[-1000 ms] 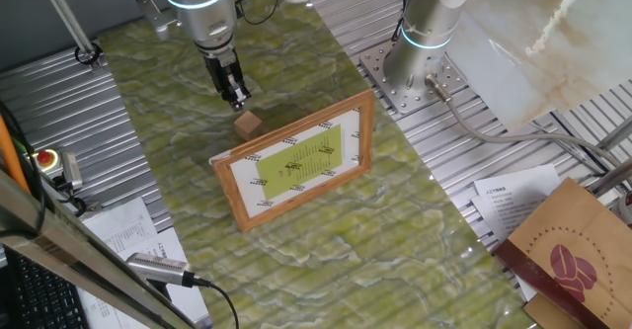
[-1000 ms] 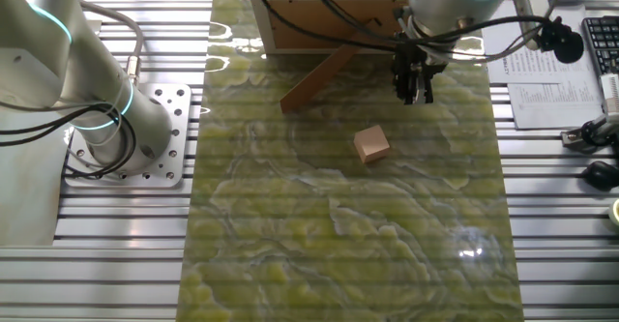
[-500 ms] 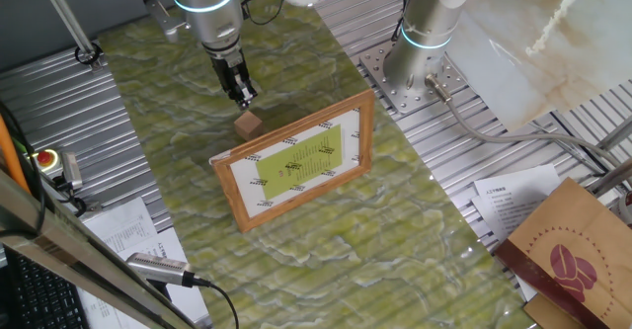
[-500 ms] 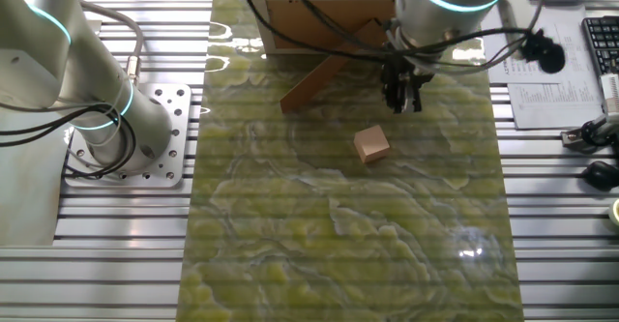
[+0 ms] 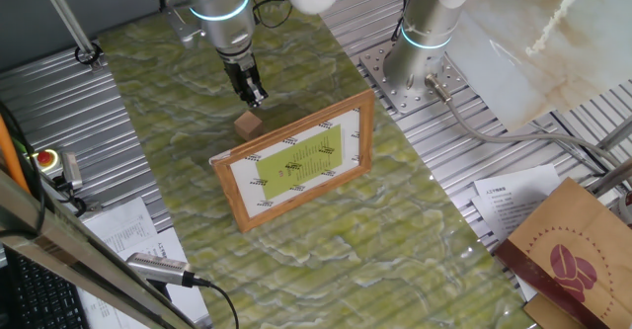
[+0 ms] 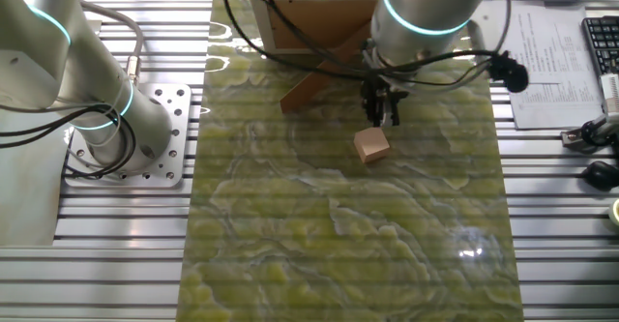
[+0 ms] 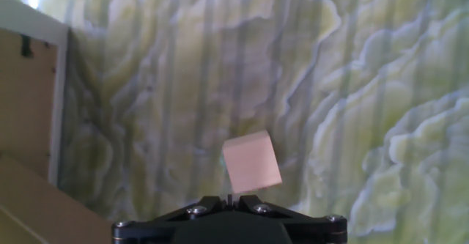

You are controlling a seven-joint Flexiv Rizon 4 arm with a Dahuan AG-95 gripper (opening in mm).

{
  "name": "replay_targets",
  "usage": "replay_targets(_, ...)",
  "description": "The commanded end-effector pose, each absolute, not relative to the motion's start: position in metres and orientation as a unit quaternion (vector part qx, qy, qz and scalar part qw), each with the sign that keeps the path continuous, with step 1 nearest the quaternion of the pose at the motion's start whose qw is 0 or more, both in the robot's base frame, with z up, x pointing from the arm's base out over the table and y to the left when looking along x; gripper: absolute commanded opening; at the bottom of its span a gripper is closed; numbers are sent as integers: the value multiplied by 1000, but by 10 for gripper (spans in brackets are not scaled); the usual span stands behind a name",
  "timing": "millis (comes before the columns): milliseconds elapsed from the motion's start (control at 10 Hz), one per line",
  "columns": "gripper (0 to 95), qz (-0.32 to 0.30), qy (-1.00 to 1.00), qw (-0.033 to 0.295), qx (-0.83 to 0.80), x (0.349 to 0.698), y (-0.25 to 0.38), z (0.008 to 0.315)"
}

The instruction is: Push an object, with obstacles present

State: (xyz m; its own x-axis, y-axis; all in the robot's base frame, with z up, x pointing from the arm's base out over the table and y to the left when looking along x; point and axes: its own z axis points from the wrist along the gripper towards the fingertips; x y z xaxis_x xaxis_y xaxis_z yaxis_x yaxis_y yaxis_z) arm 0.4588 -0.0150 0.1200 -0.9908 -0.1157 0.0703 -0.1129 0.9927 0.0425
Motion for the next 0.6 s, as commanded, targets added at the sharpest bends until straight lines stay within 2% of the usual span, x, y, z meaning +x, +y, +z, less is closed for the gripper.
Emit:
replay_targets(100, 0, -12, -998, 34, 57, 450, -17, 108)
replay_targets(600, 0, -20, -996, 39, 76, 433, -23, 97)
